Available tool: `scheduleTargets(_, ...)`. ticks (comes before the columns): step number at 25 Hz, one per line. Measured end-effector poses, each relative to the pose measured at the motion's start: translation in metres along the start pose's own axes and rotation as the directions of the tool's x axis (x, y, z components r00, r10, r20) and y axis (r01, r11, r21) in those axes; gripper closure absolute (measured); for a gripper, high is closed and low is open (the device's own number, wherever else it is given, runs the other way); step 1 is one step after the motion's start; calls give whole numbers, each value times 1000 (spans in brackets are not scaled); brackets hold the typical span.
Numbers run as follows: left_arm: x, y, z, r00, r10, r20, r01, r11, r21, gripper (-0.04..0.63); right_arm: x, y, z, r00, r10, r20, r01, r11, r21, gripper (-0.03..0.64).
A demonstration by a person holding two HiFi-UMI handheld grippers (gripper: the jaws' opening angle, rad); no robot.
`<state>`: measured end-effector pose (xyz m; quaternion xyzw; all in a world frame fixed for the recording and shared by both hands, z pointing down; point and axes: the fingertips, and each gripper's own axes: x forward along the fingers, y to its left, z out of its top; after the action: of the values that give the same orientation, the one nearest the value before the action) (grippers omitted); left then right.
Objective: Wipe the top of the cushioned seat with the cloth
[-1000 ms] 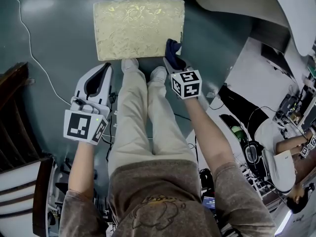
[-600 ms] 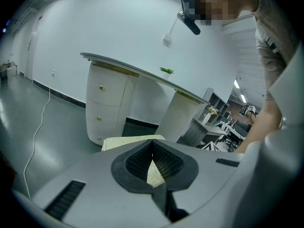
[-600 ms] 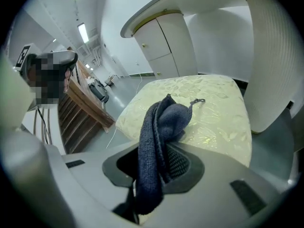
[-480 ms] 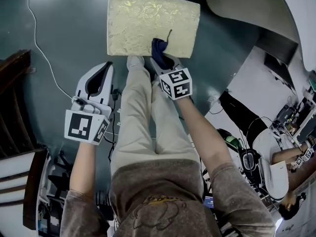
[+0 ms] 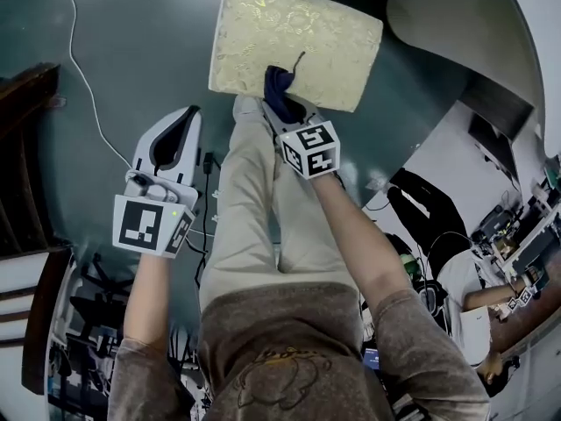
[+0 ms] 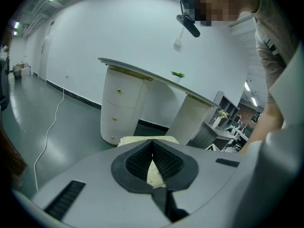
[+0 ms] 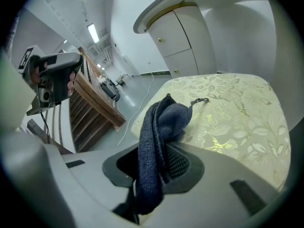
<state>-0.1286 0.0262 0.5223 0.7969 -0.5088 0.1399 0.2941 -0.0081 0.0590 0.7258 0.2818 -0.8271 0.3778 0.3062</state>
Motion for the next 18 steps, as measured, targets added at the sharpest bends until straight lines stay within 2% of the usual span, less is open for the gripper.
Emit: scheduleTargets(18,-23,43,-1,996,91,18,-90,995,-51,577,70,80,33,987,158,-21,-159,986,-52,505)
